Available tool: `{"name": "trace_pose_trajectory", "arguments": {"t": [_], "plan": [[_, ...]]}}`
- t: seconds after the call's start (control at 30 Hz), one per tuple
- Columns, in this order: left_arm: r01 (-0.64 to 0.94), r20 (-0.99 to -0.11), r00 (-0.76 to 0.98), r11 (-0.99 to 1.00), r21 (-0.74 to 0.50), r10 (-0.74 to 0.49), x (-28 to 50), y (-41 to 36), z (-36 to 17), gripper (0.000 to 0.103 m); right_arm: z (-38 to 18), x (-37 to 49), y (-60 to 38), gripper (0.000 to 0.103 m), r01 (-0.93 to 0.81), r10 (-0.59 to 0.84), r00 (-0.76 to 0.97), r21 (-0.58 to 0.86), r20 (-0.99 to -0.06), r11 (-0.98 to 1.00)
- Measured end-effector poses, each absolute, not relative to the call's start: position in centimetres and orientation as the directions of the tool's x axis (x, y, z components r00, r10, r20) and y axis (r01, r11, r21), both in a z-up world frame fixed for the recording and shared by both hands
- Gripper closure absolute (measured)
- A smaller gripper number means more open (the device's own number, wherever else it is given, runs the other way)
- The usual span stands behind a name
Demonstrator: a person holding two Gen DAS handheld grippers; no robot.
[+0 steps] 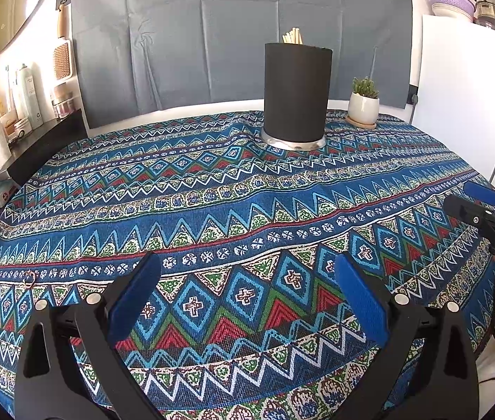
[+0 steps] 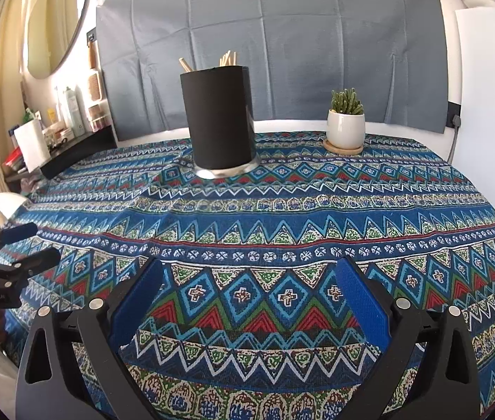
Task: Organize utensils
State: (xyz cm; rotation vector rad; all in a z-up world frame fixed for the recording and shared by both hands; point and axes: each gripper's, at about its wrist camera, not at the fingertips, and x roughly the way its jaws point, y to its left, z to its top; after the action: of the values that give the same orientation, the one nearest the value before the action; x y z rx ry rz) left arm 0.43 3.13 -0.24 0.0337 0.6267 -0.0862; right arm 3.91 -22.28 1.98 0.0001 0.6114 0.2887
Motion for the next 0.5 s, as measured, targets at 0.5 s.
{"name": "trace_pose_trajectory", "arguments": {"t": [0.5], "plan": [[0.086,-0.602,0.795,0.996,-0.013,-0.077,0.83,3.50,-0.34,0.006,1.93,4.02,-22.22,0.008,-0.272,0.273,0.776,0.088,-0.568,0.958]]}}
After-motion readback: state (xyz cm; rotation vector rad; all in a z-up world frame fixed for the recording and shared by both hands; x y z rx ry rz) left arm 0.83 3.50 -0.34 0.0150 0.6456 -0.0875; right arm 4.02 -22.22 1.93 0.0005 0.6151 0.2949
